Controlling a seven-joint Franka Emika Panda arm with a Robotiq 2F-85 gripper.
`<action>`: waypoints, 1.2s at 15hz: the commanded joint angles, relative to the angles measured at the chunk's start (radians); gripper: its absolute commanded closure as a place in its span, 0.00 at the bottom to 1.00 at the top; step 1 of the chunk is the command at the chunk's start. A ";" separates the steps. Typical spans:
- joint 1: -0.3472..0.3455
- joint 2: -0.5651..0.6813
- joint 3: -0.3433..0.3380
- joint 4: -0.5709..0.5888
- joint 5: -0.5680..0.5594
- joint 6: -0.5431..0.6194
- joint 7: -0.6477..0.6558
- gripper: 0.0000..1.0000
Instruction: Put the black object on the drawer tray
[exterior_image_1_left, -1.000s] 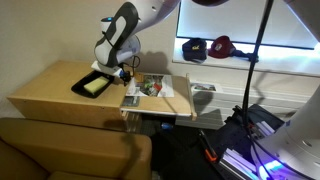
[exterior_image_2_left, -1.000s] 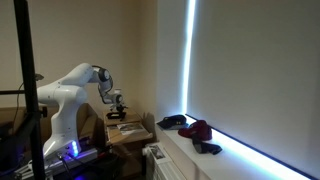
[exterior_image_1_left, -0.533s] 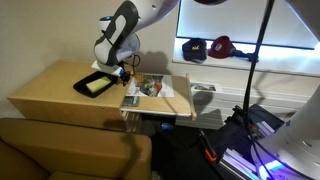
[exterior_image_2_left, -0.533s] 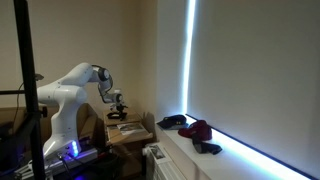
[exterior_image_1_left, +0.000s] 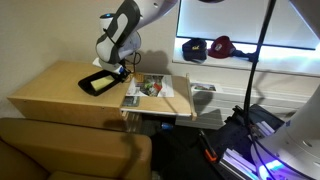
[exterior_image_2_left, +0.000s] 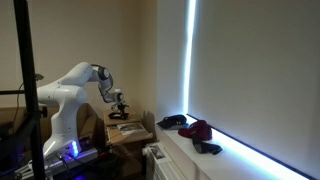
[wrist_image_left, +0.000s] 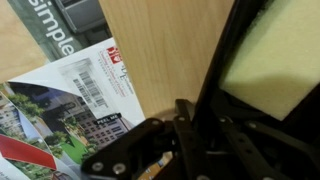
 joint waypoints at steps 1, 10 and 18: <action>0.004 -0.064 -0.037 -0.097 -0.036 -0.004 0.048 0.99; -0.090 -0.349 -0.051 -0.527 -0.024 0.042 0.071 0.98; -0.070 -0.442 -0.146 -0.966 -0.045 0.341 0.268 0.98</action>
